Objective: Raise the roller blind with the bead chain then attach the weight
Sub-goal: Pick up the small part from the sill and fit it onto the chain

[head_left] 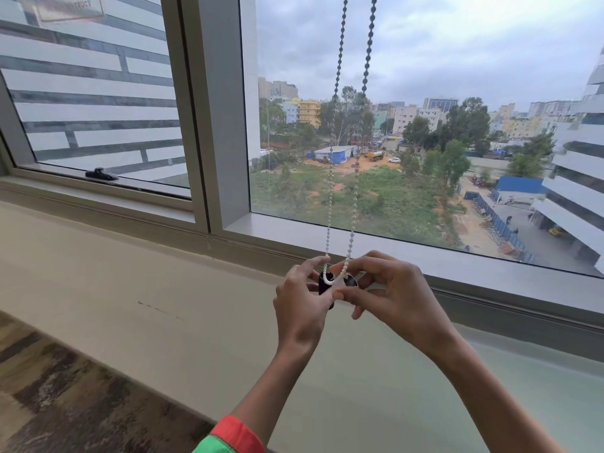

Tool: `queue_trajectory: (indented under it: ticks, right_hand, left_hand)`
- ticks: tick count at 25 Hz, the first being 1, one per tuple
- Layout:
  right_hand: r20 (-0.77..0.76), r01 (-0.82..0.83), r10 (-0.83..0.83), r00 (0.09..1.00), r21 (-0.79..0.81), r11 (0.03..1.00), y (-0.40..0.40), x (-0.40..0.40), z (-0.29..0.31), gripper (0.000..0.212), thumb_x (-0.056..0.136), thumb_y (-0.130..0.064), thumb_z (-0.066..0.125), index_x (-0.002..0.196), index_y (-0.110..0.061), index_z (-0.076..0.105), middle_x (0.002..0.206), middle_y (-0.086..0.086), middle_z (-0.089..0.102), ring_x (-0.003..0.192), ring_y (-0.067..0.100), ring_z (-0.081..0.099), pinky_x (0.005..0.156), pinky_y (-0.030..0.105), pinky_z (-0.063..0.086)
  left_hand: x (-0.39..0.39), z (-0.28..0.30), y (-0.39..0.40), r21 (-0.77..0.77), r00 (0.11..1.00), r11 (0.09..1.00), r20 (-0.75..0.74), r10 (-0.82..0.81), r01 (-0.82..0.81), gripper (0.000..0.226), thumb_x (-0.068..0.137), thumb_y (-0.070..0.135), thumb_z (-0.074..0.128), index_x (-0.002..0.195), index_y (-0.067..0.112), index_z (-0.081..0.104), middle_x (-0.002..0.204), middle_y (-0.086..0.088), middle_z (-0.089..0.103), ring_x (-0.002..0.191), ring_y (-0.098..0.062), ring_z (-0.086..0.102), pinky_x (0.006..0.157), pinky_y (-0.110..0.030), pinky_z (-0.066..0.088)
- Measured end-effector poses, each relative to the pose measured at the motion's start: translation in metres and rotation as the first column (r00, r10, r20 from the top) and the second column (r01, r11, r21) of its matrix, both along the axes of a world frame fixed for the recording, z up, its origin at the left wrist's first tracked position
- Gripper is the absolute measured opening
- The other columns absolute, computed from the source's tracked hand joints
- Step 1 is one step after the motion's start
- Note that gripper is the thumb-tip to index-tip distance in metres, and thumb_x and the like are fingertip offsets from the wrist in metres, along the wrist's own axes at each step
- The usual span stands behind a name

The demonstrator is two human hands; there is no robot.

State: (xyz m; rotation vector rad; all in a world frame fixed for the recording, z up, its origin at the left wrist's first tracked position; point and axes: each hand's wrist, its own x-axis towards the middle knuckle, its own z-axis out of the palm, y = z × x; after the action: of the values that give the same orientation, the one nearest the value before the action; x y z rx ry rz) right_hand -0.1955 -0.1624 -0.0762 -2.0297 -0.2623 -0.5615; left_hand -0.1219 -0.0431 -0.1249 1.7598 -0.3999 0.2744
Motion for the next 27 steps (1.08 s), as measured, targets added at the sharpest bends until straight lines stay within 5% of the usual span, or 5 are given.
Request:
queue_trajectory:
  ticks: [4,7,12,17,27]
  right_hand:
    - [-0.066,-0.009,0.011,0.998,0.044,0.999,-0.02,0.004,0.008,0.038,0.062,-0.024,0.081,0.098,-0.025,0.072,0.08,0.005,0.07,0.062,0.017,0.066,0.063,0.027,0.059]
    - [-0.101,-0.001,0.013,0.995,0.113,0.994,-0.034,0.013,0.014,0.027,0.067,-0.009,0.08,0.091,-0.019,0.074,0.09,0.012,0.073,0.065,0.015,0.066,0.069,0.024,0.057]
    - [-0.126,-0.002,-0.007,0.992,-0.069,0.998,-0.035,0.027,0.022,0.031,0.07,0.0,0.077,0.096,-0.015,0.074,0.092,0.0,0.076,0.075,0.009,0.065,0.073,0.019,0.052]
    - [-0.133,-0.016,-0.006,0.991,-0.165,0.986,-0.027,0.038,0.017,0.032,0.07,0.005,0.075,0.097,-0.013,0.073,0.095,0.005,0.075,0.082,0.027,0.068,0.082,0.032,0.055]
    - [-0.12,-0.145,0.116,0.986,-0.269,0.952,-0.016,0.037,0.024,0.031,0.071,0.008,0.073,0.092,-0.015,0.076,0.093,0.002,0.073,0.083,0.016,0.069,0.077,0.025,0.055]
  left_hand:
    - [0.001,0.002,-0.003,-0.014,1.0,1.0,-0.006,0.007,-0.007,0.042,0.066,0.023,0.083,0.102,0.033,0.066,0.085,0.001,0.066,0.07,-0.017,0.071,0.073,-0.043,0.057]
    - [0.0,0.001,-0.004,-0.043,1.0,0.999,-0.005,-0.022,0.021,0.043,0.063,0.021,0.084,0.102,0.032,0.068,0.084,0.002,0.065,0.069,-0.015,0.071,0.073,-0.041,0.058]
    - [-0.003,0.003,-0.006,-0.016,0.999,0.999,0.019,-0.029,0.029,0.045,0.062,0.023,0.085,0.086,0.052,0.06,0.084,0.005,0.066,0.072,-0.008,0.069,0.074,-0.038,0.057]
    - [-0.001,0.0,-0.002,-0.02,1.0,1.0,0.023,-0.016,0.017,0.044,0.062,0.022,0.085,0.103,0.029,0.069,0.089,0.003,0.069,0.076,-0.008,0.069,0.074,-0.042,0.057]
    - [0.0,-0.001,0.007,0.013,0.999,0.999,0.007,-0.05,0.05,0.031,0.061,0.025,0.084,0.09,0.022,0.074,0.084,0.003,0.064,0.076,-0.007,0.069,0.074,-0.037,0.054]
